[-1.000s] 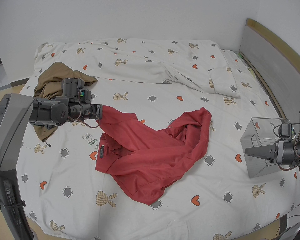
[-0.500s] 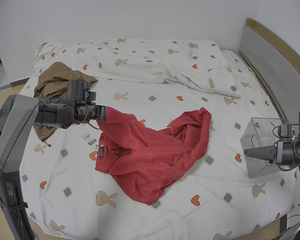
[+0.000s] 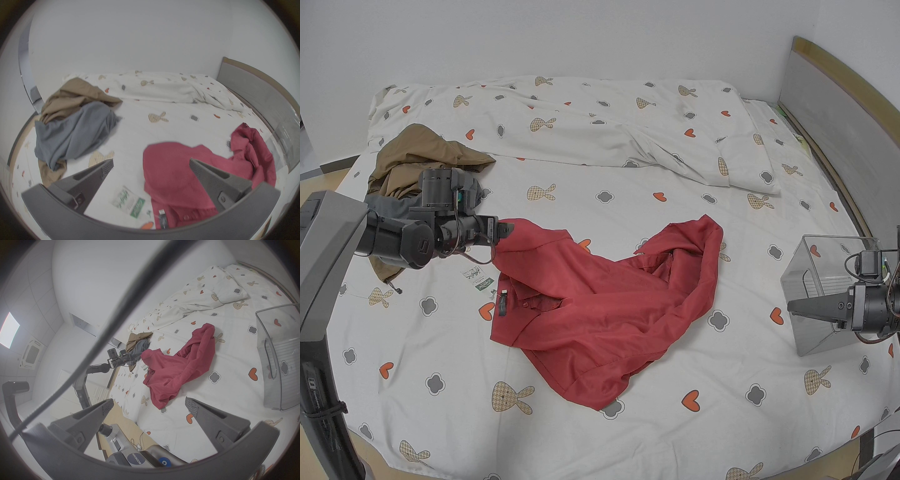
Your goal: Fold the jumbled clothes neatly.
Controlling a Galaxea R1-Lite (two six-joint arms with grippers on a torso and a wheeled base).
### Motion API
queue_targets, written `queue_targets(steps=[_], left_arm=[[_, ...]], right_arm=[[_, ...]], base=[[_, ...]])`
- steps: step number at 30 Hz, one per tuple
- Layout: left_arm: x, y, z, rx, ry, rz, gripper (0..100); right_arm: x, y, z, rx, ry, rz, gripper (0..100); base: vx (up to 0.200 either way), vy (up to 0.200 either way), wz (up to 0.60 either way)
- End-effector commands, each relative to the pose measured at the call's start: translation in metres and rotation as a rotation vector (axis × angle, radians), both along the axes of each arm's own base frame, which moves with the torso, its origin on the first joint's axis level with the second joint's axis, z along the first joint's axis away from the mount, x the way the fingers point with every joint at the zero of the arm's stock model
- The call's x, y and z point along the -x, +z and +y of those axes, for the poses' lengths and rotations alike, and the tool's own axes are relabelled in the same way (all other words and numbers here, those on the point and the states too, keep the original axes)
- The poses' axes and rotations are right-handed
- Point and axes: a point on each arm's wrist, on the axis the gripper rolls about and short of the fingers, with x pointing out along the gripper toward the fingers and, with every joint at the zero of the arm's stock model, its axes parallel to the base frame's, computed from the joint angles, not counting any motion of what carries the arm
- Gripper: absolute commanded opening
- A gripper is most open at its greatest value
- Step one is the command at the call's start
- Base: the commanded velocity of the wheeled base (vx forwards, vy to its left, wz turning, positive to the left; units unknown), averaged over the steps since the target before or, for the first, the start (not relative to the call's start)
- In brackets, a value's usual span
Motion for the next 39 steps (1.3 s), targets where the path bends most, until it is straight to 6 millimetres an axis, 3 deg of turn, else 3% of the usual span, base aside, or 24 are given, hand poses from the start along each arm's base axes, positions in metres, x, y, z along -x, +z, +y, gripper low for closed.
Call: queue_targets(steps=[1,3,6,12,18,24,39], left_arm=[[0.055,-0.003,0.0,0.105,-0.114,0.164,100],[0.088,-0.014,0.0,0.229,-0.268,0.305,100],[0.106,-0.033,0.001,0.31,-0.385,0.413,100],[0.096,-0.075,0.003,0.316,-0.365,0.525,100],[0.086,-0.098,0.002,0.316,-0.366,0.533,100],[0.081,-0.105,0.005,0.227,-0.425,0.481,100],[0.078,-0.1,0.017,0.223,-0.402,0.449,100]], right_arm=[[-0.001,-0.001,0.0,0.0,0.001,0.007,100],[-0.001,-0.001,0.0,0.0,0.001,0.007,100],[-0.001,-0.002,0.0,0.0,0.003,0.008,100],[-0.001,-0.001,0.001,0.0,0.006,0.007,100],[-0.001,-0.002,0.001,0.0,0.006,0.008,100],[-0.001,-0.001,0.001,0.0,0.006,0.007,100],[-0.001,-0.002,0.001,0.0,0.006,0.011,100]], base=[[0.0,0.0,0.0],[0.0,0.0,0.0],[0.0,0.0,0.0],[0.0,0.0,0.0],[0.0,0.0,0.0],[0.0,0.0,0.0],[0.0,0.0,0.0]])
